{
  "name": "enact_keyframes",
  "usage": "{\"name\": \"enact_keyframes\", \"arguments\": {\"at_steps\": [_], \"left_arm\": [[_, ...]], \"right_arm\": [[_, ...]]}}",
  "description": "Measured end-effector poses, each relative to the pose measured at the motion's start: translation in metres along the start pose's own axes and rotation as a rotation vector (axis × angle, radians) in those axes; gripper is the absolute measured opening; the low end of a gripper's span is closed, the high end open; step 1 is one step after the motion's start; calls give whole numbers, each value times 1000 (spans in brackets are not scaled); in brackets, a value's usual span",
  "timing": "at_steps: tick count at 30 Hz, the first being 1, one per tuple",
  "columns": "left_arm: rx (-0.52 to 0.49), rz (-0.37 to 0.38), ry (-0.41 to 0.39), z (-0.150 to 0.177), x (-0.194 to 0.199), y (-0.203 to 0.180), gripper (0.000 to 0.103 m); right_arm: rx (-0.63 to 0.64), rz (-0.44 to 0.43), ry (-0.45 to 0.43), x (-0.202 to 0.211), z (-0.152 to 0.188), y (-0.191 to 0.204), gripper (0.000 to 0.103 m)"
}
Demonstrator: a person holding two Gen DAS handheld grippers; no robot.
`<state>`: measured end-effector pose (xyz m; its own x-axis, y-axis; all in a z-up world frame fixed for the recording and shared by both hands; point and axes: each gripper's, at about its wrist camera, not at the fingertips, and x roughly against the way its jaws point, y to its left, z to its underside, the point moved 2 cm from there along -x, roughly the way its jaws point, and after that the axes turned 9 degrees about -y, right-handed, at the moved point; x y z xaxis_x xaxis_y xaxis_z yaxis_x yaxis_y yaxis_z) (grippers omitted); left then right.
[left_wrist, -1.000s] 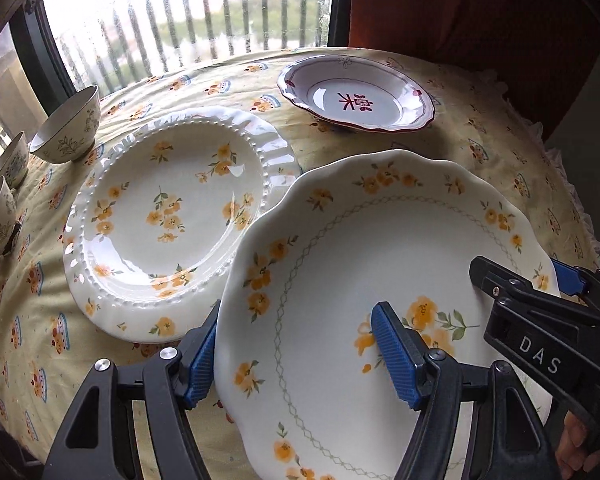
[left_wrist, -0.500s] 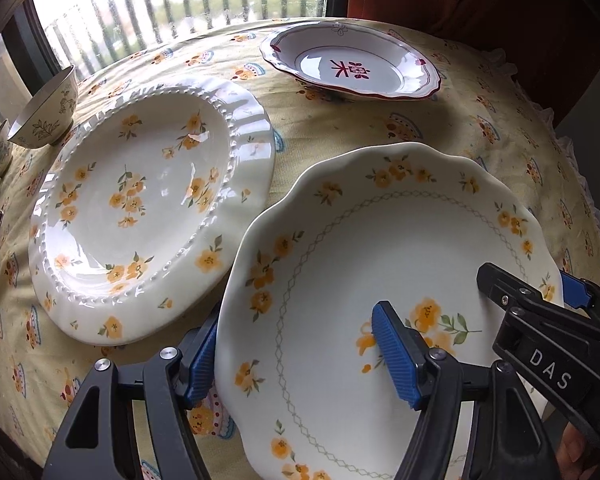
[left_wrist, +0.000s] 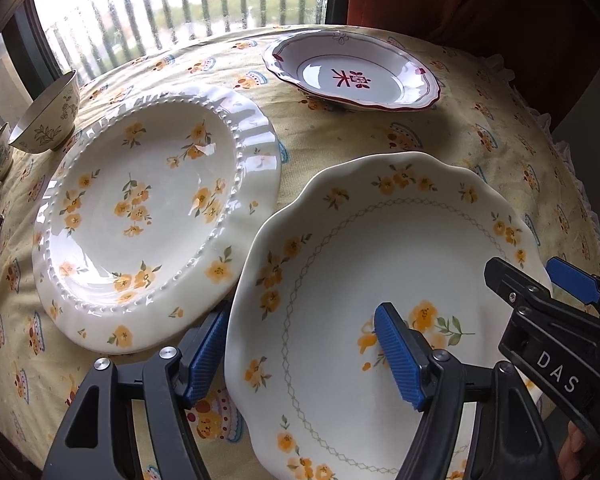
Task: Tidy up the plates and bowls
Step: 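Carry the flower plate beside the beaded-rim plate, lower it, open both grippers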
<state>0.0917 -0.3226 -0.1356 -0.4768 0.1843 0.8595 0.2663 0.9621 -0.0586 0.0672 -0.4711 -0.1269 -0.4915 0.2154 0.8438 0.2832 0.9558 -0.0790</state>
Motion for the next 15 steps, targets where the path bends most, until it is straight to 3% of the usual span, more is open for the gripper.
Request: {"name": "enact_keyframes", "arguments": {"at_steps": [2,9,15], "left_arm": [[-9,25,3,1,5,-1,80],[-78,16,-64,-3,36,1,95],[-40,24,-71,-10,54,28,96]], "right_arm": [[-11,-28,-17,7,-2,2,86],[0,-88,-40,30,-3,25,86],[1,-122,-78,50,-10,50,86]]}}
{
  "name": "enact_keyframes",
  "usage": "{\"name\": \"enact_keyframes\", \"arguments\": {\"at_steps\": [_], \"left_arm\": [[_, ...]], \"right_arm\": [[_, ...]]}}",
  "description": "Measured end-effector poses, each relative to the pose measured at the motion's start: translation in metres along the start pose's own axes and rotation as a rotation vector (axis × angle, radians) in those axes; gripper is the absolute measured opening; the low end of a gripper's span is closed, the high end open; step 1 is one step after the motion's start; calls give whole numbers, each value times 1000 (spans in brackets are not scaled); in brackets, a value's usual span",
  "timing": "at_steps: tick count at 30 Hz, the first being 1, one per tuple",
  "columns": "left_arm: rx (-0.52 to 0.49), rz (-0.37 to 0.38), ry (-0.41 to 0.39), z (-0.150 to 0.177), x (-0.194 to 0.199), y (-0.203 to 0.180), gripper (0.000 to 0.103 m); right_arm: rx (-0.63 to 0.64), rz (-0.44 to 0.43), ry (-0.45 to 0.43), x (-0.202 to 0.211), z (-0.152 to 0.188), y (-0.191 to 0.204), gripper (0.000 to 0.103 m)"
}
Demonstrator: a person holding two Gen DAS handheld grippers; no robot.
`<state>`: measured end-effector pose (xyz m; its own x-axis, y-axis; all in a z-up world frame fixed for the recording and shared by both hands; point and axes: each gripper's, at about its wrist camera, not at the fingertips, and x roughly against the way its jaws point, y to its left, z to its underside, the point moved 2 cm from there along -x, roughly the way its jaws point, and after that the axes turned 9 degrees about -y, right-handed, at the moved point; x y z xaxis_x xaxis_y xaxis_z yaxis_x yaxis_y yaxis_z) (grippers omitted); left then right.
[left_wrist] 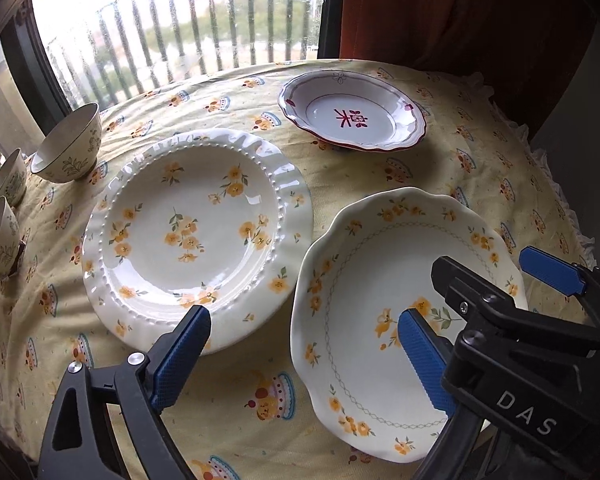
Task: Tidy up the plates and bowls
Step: 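Carry the flower plate beside the beaded-rim plate, lower it, open both grippers, then close both grippers on the rim of the white beaded-rim plate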
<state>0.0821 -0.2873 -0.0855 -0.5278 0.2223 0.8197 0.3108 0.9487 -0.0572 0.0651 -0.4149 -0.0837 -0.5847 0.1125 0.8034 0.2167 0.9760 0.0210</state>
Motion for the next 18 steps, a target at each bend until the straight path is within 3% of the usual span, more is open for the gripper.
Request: {"name": "enact_keyframes", "arguments": {"at_steps": [6,12,18], "left_arm": [[-12,-24,-33,-4,13,35,96],[-39,-15,-34,-8,21,77,96],[-46,-2,-26,-15,19,117,95]], "right_arm": [[-5,-30,-32,11,-7,35,86],[-18,31,-26,19,-9,77,86],[-87,26,-20,18,-10,113,86]]}}
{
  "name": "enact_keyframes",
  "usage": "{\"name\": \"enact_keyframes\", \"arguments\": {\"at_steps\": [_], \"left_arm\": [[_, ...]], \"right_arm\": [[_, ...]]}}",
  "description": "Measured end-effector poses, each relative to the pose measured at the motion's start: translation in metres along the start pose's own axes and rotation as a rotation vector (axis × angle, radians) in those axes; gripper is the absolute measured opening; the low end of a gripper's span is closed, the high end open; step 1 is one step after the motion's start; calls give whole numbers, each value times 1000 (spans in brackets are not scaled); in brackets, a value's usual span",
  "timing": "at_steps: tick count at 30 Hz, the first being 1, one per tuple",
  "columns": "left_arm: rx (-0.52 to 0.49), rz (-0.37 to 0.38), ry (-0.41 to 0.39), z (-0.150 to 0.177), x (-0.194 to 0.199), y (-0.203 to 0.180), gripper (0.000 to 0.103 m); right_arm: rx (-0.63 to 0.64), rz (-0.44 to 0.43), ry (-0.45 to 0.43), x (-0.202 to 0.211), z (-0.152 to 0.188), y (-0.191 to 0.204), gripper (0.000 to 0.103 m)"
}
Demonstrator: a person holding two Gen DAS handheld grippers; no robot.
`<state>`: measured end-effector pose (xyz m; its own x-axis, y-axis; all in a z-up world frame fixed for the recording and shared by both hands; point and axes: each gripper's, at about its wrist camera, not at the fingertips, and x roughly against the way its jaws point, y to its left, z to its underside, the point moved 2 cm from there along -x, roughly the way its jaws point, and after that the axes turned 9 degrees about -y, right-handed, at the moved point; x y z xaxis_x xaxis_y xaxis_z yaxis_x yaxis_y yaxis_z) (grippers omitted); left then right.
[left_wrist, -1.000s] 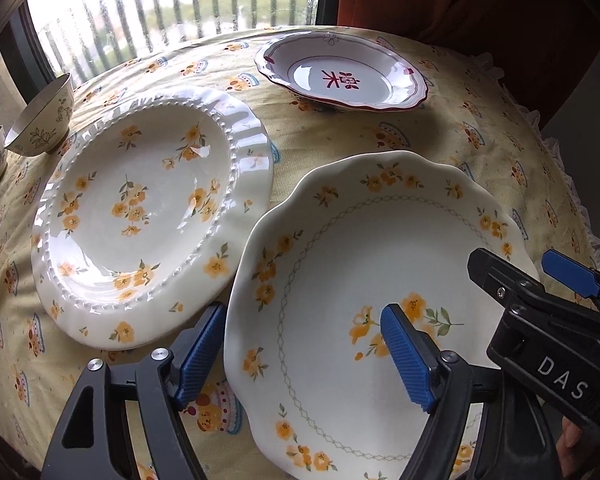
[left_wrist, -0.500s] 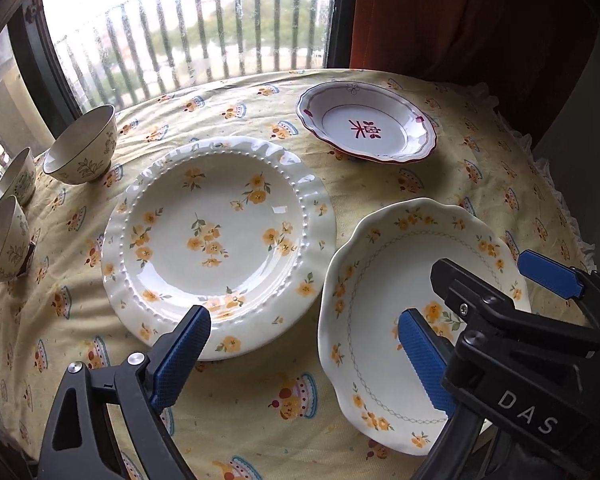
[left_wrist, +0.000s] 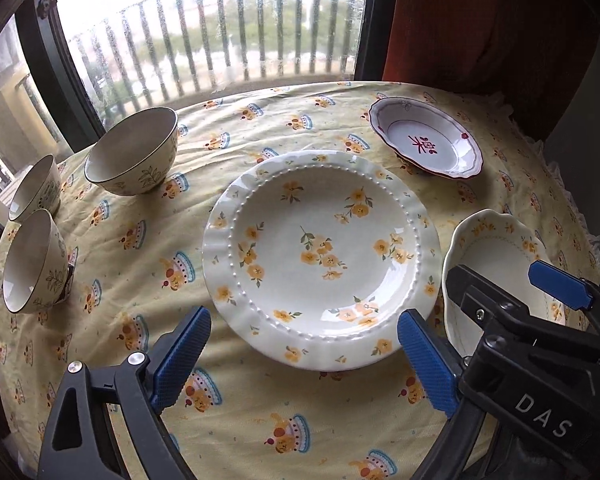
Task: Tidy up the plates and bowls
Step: 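Close both grippers on the rim of the white beaded-rim plate, then lift the beaded-rim plate and lower it onto the flower plate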
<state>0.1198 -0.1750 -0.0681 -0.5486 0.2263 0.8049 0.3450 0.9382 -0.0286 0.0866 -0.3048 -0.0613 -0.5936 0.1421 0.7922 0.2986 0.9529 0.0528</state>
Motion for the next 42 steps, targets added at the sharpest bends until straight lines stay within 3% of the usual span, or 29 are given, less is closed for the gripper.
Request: {"name": "enact_keyframes", "arguments": {"at_steps": [8,18,25,33,36,42], "left_arm": [[-7,-42,4,-13,-24,28,94],[130,-110,39,-23,-77,48,94],[168,-143,94,-18,-105,51,92],[185,-133,95,-20,-108,47,92],[165,-103,97,-23,-107,44,83],[194,-133,117,-16,-101,68,85]], "right_arm": [[-22,5,3,-26,-9,30,86],[87,-2,-5,-84,-39,44,86],[101,34,62,-119,-42,43,87],[116,1,103,-137,-45,41,87],[128,12,108,-136,-45,45,86],[124,-44,138,-131,-38,61,83]]}}
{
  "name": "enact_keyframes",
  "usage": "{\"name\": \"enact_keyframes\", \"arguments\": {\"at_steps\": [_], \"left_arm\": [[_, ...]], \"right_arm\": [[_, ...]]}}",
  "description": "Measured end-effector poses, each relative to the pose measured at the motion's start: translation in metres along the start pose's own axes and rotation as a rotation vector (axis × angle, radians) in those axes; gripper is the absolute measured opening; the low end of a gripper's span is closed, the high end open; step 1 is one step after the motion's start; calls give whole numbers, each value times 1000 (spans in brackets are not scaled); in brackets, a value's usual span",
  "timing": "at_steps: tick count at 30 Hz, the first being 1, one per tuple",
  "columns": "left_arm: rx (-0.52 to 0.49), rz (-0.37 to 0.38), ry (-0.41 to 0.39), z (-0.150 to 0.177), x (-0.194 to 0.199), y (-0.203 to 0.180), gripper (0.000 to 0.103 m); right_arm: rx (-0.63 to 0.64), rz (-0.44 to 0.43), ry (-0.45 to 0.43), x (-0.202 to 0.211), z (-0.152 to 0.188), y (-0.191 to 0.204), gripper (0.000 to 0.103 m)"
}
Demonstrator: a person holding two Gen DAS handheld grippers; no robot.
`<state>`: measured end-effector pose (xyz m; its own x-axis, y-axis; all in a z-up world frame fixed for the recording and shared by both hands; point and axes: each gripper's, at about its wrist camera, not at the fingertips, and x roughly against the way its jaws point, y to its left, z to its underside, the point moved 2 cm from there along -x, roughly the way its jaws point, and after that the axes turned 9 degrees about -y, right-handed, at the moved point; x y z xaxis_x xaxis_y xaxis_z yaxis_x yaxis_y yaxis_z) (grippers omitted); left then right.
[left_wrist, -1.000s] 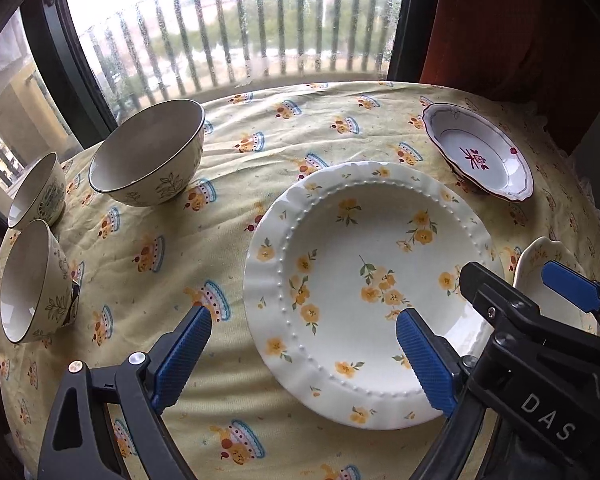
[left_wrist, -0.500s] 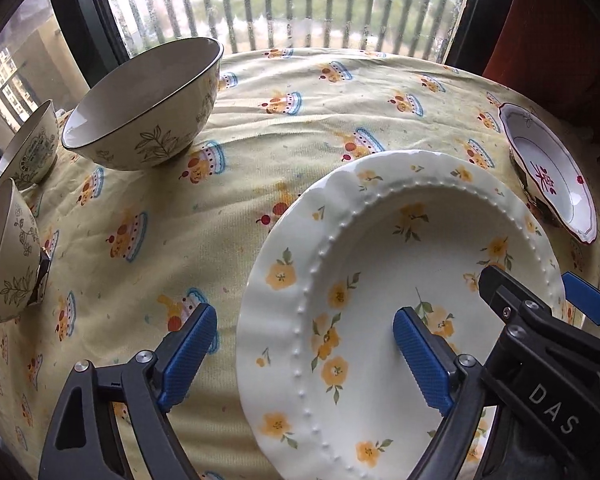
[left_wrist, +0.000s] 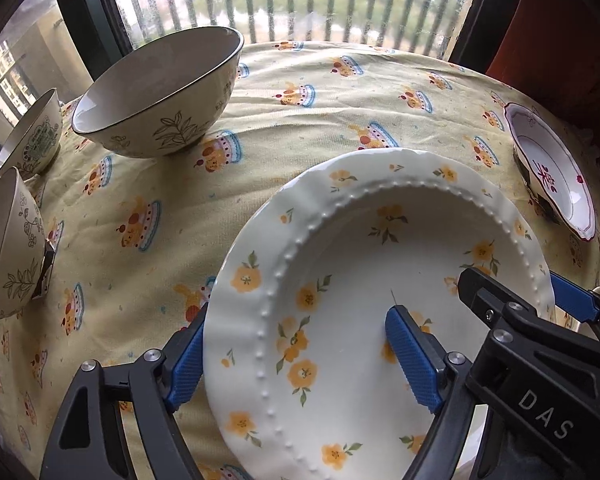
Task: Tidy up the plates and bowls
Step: 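Lift the beaded-rim plate and lower it onto the flower plate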
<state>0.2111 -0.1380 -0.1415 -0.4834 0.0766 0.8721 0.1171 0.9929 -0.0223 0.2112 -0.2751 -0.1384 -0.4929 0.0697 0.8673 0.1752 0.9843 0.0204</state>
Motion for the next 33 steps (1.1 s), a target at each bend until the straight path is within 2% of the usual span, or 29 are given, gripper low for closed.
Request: {"name": "enact_keyframes", "arguments": {"at_steps": [3,5,8,12,20,25,27,33], "left_arm": [[3,-5,1,3,2,15,85],[16,-9,-1,5,4,23,83],[18,-11,-6,8,6,27,80],[12,-16,-12,10,8,25,80],[9,-6,-13,9,6,21,80],[19,0,-17,9,7,22,76],[42,2,-16,8,8,25,73],[55,-6,-8,6,8,27,74]], "right_arm": [[0,-45,11,3,3,11,80],[11,-62,6,5,5,17,72],[25,-36,-6,7,7,22,64],[38,-21,-18,6,8,24,64],[49,-107,-13,-1,7,18,64],[56,-133,-11,-1,7,17,63],[81,-124,-4,-2,8,17,58],[75,-86,-4,0,9,20,59]]}}
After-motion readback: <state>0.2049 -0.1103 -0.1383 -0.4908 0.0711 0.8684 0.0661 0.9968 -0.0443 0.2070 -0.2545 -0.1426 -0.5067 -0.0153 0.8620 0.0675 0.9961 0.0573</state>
